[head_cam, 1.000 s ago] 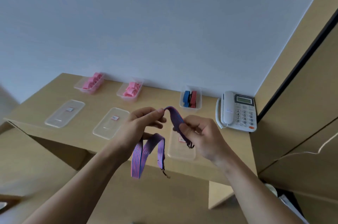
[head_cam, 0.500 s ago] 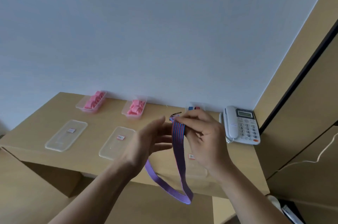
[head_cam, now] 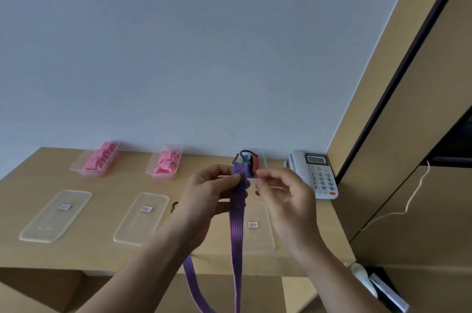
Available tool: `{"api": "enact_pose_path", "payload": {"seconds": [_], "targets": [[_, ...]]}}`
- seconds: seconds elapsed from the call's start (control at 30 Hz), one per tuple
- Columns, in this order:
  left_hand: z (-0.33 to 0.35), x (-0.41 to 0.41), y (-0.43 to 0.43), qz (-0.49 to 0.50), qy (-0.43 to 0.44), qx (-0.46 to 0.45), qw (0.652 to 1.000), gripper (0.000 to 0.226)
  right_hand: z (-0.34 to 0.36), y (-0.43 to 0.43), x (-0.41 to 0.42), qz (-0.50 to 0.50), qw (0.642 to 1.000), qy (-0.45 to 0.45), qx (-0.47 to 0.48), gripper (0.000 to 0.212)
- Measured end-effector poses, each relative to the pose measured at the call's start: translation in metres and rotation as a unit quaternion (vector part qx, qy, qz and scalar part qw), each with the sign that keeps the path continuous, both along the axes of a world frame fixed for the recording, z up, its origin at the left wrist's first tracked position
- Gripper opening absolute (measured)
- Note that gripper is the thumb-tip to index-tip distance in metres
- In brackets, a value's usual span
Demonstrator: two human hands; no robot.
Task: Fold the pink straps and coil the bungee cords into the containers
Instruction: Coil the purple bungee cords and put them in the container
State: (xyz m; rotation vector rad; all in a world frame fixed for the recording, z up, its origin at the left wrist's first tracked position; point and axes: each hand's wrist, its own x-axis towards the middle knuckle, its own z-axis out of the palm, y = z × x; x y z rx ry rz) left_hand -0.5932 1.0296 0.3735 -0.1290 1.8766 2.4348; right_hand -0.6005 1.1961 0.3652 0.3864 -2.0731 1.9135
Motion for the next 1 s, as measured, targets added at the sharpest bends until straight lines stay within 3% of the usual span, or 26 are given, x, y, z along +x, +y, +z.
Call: {"api": "enact_pose_path", "payload": {"seconds": [0.1,0.3,0.6,0.83,0.93,1.0], "targets": [[-0.004,0.004,0.001,-0.035,0.004,-0.014,0.999,0.002,0.005,-0.001,-0.010,0.065,0.986,-0.150,-0.018,0.009],[-0.025,0.015,-0.005,-0.025,-0.033,-0.065,0.997,0.005,-0.008,-0.008,-0.008,0.061,0.976,-0.207,-0.014,0.022],[-0.029,0.020,-0.008,0.010,-0.004,-0.045,0.999,0.008,-0.015,-0.018,-0.006,0.053,0.984,-0.148,-0.087,0.020],[-0.020,0.014,-0.008,-0.003,0.013,0.000,1.000,0.020,-0.005,-0.006,-0.009,0.116,0.982,-0.146,-0.040,0.021],[-0.019,0.012,-0.009,-0.016,0.012,0.034,0.999,0.025,0.001,-0.004,-0.013,0.111,0.985,-0.120,-0.057,0.012],[-0.019,0.012,-0.010,-0.041,0.031,0.036,0.998,0.026,0.003,-0.001,-0.017,0.115,0.984,-0.115,-0.068,0.017]]}}
